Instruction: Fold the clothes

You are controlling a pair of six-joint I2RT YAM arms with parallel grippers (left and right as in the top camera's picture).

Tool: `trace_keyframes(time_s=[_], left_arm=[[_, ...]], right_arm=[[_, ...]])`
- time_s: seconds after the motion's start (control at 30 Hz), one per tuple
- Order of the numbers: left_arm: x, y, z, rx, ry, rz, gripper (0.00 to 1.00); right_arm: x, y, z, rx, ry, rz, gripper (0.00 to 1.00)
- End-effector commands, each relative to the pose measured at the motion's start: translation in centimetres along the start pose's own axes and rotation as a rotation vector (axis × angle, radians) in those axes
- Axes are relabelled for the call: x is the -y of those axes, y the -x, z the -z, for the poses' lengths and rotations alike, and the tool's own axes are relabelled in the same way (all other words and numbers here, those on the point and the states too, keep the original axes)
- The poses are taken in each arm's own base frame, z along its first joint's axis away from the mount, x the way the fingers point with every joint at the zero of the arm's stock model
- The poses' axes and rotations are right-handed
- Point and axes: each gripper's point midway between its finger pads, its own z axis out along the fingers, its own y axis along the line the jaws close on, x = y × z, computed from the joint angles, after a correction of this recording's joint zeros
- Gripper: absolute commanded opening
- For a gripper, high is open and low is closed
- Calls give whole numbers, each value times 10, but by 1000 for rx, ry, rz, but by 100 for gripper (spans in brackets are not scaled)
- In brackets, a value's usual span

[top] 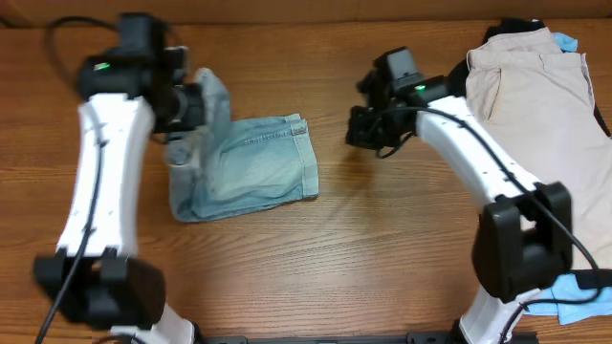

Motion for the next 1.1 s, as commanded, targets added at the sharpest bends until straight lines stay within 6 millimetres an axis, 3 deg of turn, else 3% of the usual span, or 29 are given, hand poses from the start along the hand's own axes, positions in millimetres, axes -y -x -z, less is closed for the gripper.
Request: trace_keyframes(time_s=[0.0, 0.1, 0.23, 0.37, 0.57, 0.73, 0.77, 0.8, 0.87, 0.9, 1.07], left_arm=[[35, 2, -34, -54, -32, 15, 4], [66, -3, -64, -99, -57, 2, 4], [102, -12, -85, -129, -89, -45, 4], [132, -13, -85, -96, -121, -87, 4], [166, -21, -83, -85, -172, -104, 4], [195, -27, -80, -74, -232, -153, 15], [202, -27, -79, -66, -250, -162, 20], [211, -28, -78, -57, -277, -174, 32], [228, -27, -75, -40, -331, -197, 93], [235, -28, -73, -34, -349, -207, 100], [239, -35, -73, -42, -345, -250, 100]], right_arm=[[-18, 25, 71, 165, 59, 34, 4], [-11, 26, 96, 211, 52, 23, 4], [3, 24, 112, 224, 36, -4, 4], [14, 21, 113, 212, 5, -18, 4], [16, 23, 114, 220, -5, -17, 4], [20, 24, 115, 227, -18, -23, 4], [20, 24, 115, 228, -18, -23, 4], [20, 24, 115, 228, -18, -23, 4], [20, 24, 115, 228, -18, -22, 4], [20, 24, 115, 228, -18, -22, 4], [20, 24, 115, 226, -19, -23, 4]])
